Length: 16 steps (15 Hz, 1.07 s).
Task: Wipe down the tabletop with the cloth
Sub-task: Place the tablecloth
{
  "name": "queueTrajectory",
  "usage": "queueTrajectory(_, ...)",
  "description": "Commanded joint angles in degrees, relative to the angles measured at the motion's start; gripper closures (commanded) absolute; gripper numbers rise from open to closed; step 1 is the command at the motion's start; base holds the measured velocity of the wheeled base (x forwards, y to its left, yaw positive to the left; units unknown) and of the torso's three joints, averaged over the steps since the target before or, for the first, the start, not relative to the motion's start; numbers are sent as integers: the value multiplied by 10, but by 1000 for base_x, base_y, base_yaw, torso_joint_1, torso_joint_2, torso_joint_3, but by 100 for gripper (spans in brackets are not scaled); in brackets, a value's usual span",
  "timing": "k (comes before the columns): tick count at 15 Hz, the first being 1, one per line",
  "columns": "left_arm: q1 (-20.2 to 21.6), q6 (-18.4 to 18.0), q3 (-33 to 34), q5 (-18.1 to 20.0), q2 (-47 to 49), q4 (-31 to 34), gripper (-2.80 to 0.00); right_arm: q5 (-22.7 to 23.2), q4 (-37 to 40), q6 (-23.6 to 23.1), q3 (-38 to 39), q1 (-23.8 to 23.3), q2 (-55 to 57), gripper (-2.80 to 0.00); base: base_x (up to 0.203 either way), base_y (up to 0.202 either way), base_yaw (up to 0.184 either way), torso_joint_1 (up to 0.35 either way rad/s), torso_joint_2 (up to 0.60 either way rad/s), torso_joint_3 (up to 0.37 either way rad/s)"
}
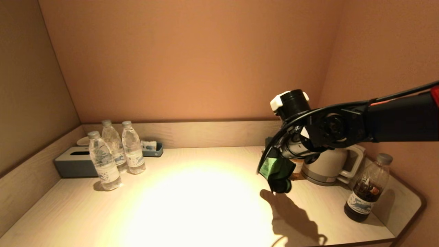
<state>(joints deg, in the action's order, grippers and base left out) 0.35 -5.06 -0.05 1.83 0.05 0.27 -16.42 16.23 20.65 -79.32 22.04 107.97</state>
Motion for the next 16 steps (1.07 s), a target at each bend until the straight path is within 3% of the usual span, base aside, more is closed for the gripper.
queueTrajectory(1, 1, 0, 0, 0, 0, 0, 0, -2, 2, 1, 1, -19, -5, 0, 0, 0, 0, 0, 0, 0)
queueTrajectory(16, 1, 0, 0, 0, 0, 0, 0, -1, -1, -17, 11, -164, -13, 0, 0, 0, 0, 0, 0, 0)
